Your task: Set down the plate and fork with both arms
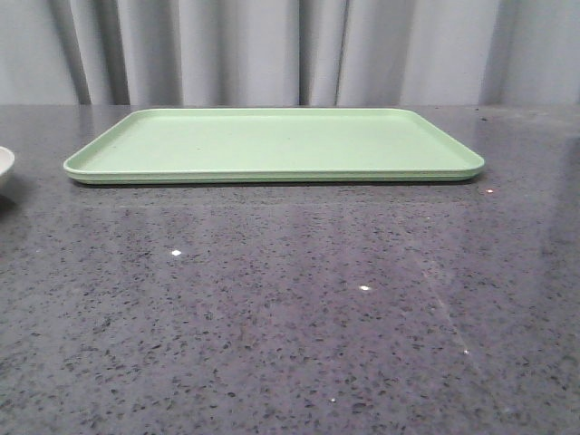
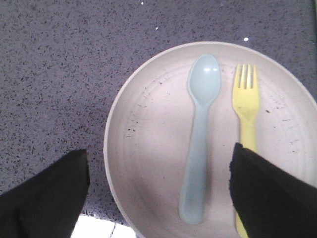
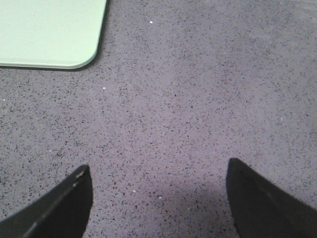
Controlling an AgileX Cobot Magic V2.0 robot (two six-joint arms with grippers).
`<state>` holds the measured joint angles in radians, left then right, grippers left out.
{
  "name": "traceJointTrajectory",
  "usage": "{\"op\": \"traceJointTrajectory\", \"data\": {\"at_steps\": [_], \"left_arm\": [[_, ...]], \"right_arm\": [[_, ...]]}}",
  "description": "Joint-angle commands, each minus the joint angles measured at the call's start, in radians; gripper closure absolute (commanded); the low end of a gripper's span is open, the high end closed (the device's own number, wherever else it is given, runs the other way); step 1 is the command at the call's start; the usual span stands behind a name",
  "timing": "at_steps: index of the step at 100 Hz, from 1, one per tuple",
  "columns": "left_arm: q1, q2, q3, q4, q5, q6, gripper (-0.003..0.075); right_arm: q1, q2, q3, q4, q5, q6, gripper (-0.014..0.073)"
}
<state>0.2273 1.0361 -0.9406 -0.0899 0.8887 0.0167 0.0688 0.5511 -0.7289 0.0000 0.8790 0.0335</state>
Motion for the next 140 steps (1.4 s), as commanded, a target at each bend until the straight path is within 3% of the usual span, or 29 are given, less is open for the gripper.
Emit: {"op": "traceJointTrajectory", "data": {"at_steps": [1, 19, 31, 140], "left_arm": [[0.038, 0.033, -0.036, -0.055, -0.086, 0.042, 0.0158], [0.141, 0.120, -0.036, -0.224, -0.125, 0.162, 0.0158], [0.171, 0.186, -0.036, -0.235, -0.140, 0.173, 0.0158], [0.176, 0.414, -0.036, -0.235, -0.164, 0.173, 0.0158]], "right_arm": [[-0.003, 0.011, -0.032, 0.000, -0.067, -0.006, 0.0033], [-0.003, 0.011, -0.032, 0.000, -0.052, -0.006, 0.0033], [-0.003, 0.011, -0.032, 0.000, -0.048, -0.006, 0.0033], [-0.003, 0.011, -0.032, 0.000, -0.042, -0.006, 0.0033]]}}
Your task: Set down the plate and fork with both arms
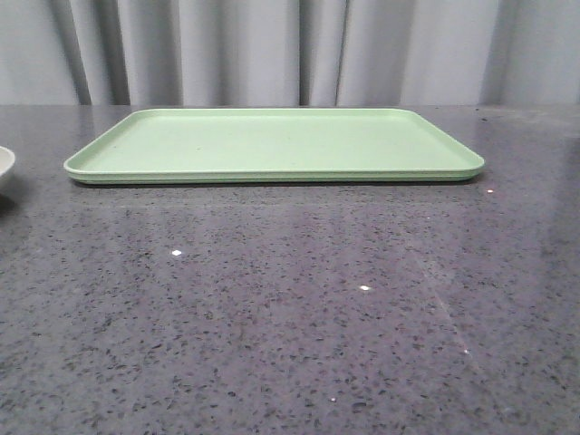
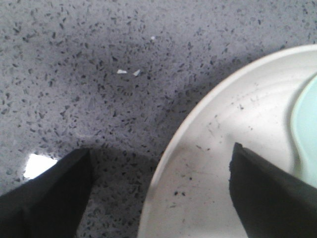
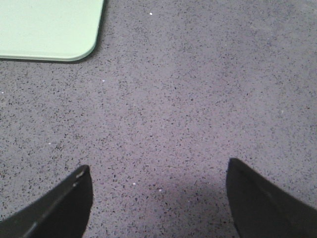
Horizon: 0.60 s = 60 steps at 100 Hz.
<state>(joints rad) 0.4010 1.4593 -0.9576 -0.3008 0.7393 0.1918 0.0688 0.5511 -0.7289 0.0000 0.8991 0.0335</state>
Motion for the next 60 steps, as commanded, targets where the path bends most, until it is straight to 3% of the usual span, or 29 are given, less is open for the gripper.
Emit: {"op": "traceJointTrajectory", "data": {"at_steps": [1, 17, 60], "left_arm": [[0.002, -0.009, -0.019, -0.024, -0.014, -0.002, 0.0158], [0.002, -0.009, -0.019, -0.024, -0.003, -0.002, 0.0186], [0.002, -0.009, -0.019, -0.023, 0.015, 0.020, 0.0484]], "right_arm": [[-0.003, 0.011, -0.032, 0.000, -0.062, -0.006, 0.0033], [-0.003, 0.011, -0.032, 0.000, -0.062, -0.006, 0.0033], [-0.003, 0.011, -0.032, 0.000, -0.062, -0.006, 0.0033]]}}
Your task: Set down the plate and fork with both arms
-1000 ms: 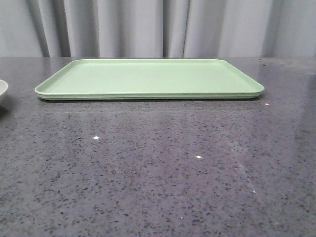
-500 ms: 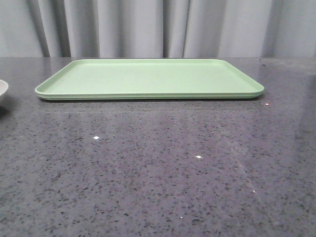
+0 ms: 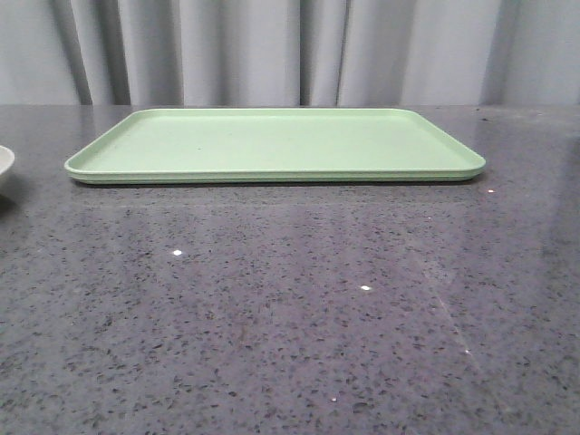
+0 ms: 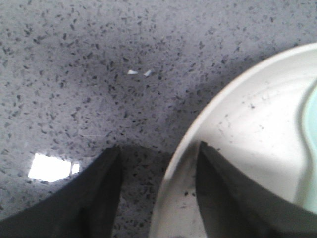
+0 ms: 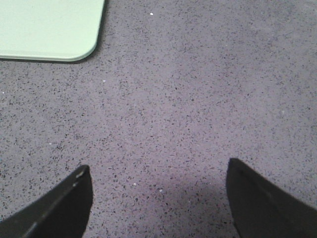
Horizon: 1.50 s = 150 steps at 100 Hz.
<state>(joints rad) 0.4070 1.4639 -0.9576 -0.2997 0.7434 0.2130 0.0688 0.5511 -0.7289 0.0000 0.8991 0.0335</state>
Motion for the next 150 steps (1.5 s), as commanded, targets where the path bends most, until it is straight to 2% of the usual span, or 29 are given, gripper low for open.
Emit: {"op": "traceJointTrajectory", "data": {"at_steps": [1, 25, 81, 106, 131, 150], "left_arm": [[-0.004, -0.014, -0.019, -0.024, 0.011, -0.001, 0.0489], [-0.004, -0.014, -0.019, -0.024, 0.008, -0.001, 0.0741], [0.021, -0.014, -0.019, -0.026, 0.040, 0.017, 0.0727], [0.138, -0.014, -0.019, -0.336, 0.121, 0.241, 0.0727], [0.176, -0.021, -0.049, -0.482, 0.208, 0.344, 0.0727], [0.176, -0.039, -0.107, -0.521, 0.265, 0.361, 0.0727]], "right_arm": [[-0.003, 0.011, -0.032, 0.000, -0.062, -0.006, 0.0033], [-0.003, 0.011, -0.032, 0.000, -0.062, -0.006, 0.0033], [-0.003, 0.011, -0.032, 0.000, -0.062, -0.006, 0.0033], [-0.003, 0.011, -0.032, 0.000, -0.062, -0.006, 0.0033], [-0.003, 0.011, -0.032, 0.000, -0.062, -0.006, 0.0033], [-0.003, 0.011, -0.032, 0.000, -0.063, -0.006, 0.0033]]}}
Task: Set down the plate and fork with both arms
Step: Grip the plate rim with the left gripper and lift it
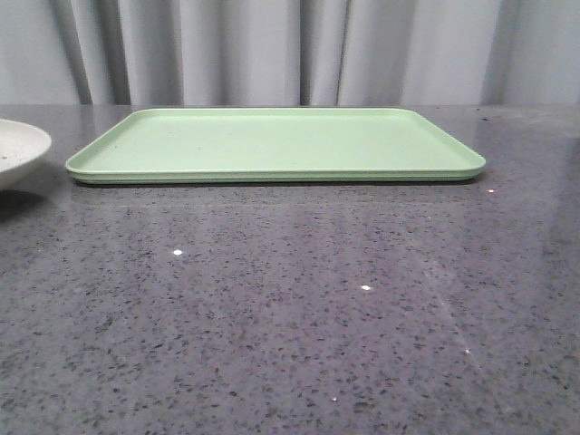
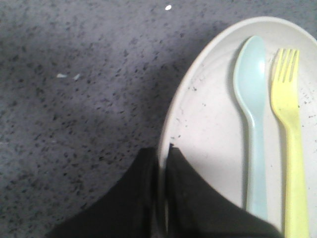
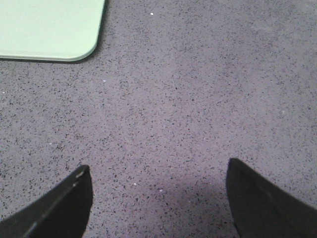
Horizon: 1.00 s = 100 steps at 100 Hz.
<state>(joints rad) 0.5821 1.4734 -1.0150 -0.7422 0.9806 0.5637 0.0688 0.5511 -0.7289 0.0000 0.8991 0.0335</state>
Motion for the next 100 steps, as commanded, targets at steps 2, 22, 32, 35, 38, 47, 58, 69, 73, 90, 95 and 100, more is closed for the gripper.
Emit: {"op": "traceJointTrajectory", "data": {"at_steps": [2, 22, 32, 35, 38, 47, 58, 69, 73, 90, 95, 100], "left_arm": [[0.001, -0.051, -0.057, -0.080, 0.032, 0.010, 0.0727], [0.018, -0.059, -0.106, -0.140, 0.104, 0.010, 0.0727], [0.022, -0.059, -0.126, -0.186, 0.138, 0.010, 0.0728], [0.022, -0.059, -0.128, -0.195, 0.147, 0.010, 0.0730], [0.018, -0.059, -0.131, -0.213, 0.148, 0.010, 0.0730], [0.016, -0.059, -0.131, -0.265, 0.150, 0.010, 0.0730], [0.000, -0.059, -0.133, -0.286, 0.153, 0.006, 0.0730], [-0.041, -0.059, -0.133, -0.288, 0.148, -0.012, 0.0730], [-0.060, -0.059, -0.133, -0.288, 0.146, -0.012, 0.0731], [-0.147, -0.057, -0.133, -0.288, 0.104, -0.046, 0.0732], [-0.175, -0.057, -0.133, -0.288, 0.079, -0.055, 0.0734], [-0.210, -0.057, -0.133, -0.288, 0.044, -0.075, 0.0741]], "right_arm": [[-0.003, 0.011, -0.032, 0.000, -0.063, -0.006, 0.0033], [-0.003, 0.011, -0.032, 0.000, -0.063, -0.006, 0.0033], [-0.003, 0.011, -0.032, 0.000, -0.064, -0.006, 0.0033], [-0.003, 0.011, -0.032, 0.000, -0.065, -0.006, 0.0033], [-0.003, 0.011, -0.032, 0.000, -0.066, -0.006, 0.0033], [-0.003, 0.011, -0.032, 0.000, -0.068, -0.006, 0.0033], [-0.003, 0.011, -0.032, 0.000, -0.068, -0.006, 0.0033], [-0.003, 0.011, -0.032, 0.000, -0.069, -0.006, 0.0033], [-0.003, 0.011, -0.032, 0.000, -0.070, -0.006, 0.0033], [-0.003, 0.011, -0.032, 0.000, -0.074, -0.006, 0.0033], [-0.003, 0.011, -0.032, 0.000, -0.075, -0.006, 0.0033], [-0.003, 0.011, -0.032, 0.000, -0.075, -0.006, 0.0033]]}}
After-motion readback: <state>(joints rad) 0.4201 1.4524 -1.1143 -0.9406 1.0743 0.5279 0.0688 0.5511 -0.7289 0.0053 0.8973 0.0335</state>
